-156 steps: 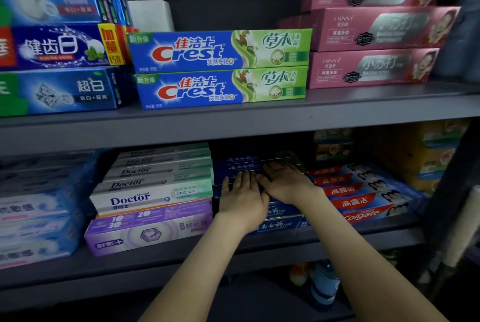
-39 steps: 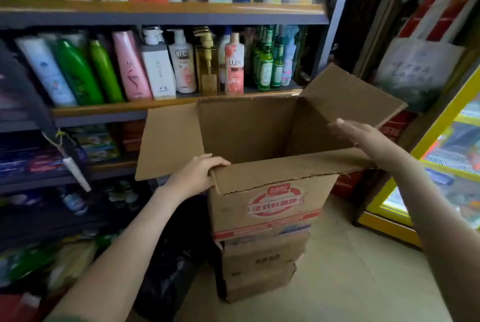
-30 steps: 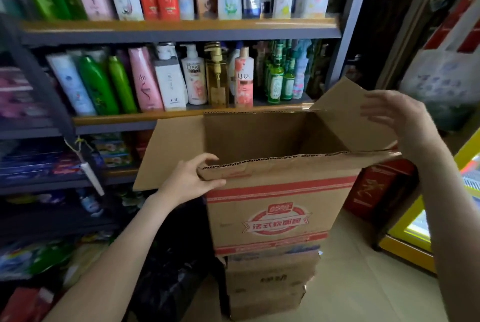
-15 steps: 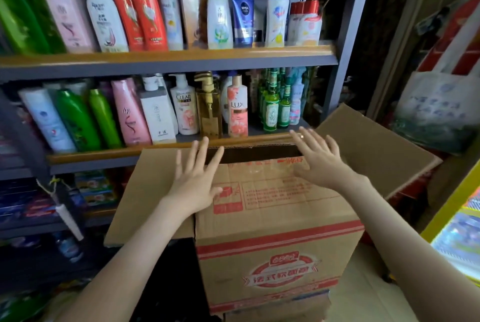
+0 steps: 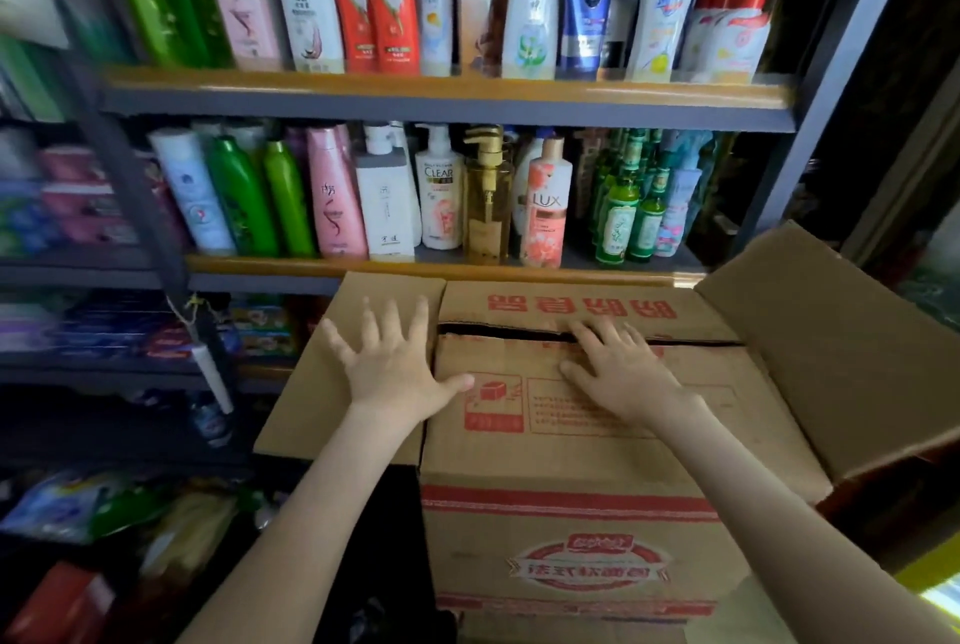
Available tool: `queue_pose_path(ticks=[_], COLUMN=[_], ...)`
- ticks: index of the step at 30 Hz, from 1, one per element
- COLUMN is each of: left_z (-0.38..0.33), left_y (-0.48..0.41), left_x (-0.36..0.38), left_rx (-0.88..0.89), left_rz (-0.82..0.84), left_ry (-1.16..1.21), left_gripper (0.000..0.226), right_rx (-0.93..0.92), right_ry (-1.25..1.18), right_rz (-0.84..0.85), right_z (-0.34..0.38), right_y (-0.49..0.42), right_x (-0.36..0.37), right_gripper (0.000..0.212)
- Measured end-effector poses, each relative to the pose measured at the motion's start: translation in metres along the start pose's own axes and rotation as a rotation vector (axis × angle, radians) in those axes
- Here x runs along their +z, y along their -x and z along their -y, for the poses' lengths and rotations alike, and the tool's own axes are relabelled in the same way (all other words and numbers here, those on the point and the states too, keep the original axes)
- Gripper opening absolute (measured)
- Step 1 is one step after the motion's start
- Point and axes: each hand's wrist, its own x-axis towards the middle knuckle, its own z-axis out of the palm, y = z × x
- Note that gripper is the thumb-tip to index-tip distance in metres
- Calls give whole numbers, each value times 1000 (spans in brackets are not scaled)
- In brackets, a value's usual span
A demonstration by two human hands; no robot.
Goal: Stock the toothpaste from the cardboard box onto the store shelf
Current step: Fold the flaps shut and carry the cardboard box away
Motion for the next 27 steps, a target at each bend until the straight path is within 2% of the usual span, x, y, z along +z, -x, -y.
queue_pose_path(ticks=[4, 8, 13, 16, 19, 21, 23, 25, 27], left_z=[30, 50, 30, 7, -19, -37, -53, -70, -86], left_y=[7, 10, 19, 29, 34, 35, 33, 28, 23], left_x=[-9, -6, -49, -76, -94, -100, -94, -74, -49], left_rx=[-297, -426, -379, -251, 16, 209, 364, 449, 499], left_rz=[145, 248, 75, -109, -232, -146, 51, 183, 225], left_ry=[18, 265, 9, -64, 105, 366, 540, 558, 475], left_gripper=[121, 128, 79, 60, 44, 47, 50, 51, 50], right_rx=[-91, -45, -30, -37, -48, -55, -42, 8, 89], right_ry=[-35, -76, -113, -74, -53, -50, -36, 23, 121], right_rz=[149, 248, 278, 247, 181, 142, 121, 113, 103], right_z=[28, 34, 31, 32, 32, 29, 22, 10, -8], right_y=[-12, -12, -11, -12, -8, -2, 5, 15, 26], right_x=[12, 32, 39, 38, 32, 27, 21, 15, 7], right_gripper=[61, 59, 59, 60, 60, 61, 61, 59, 56])
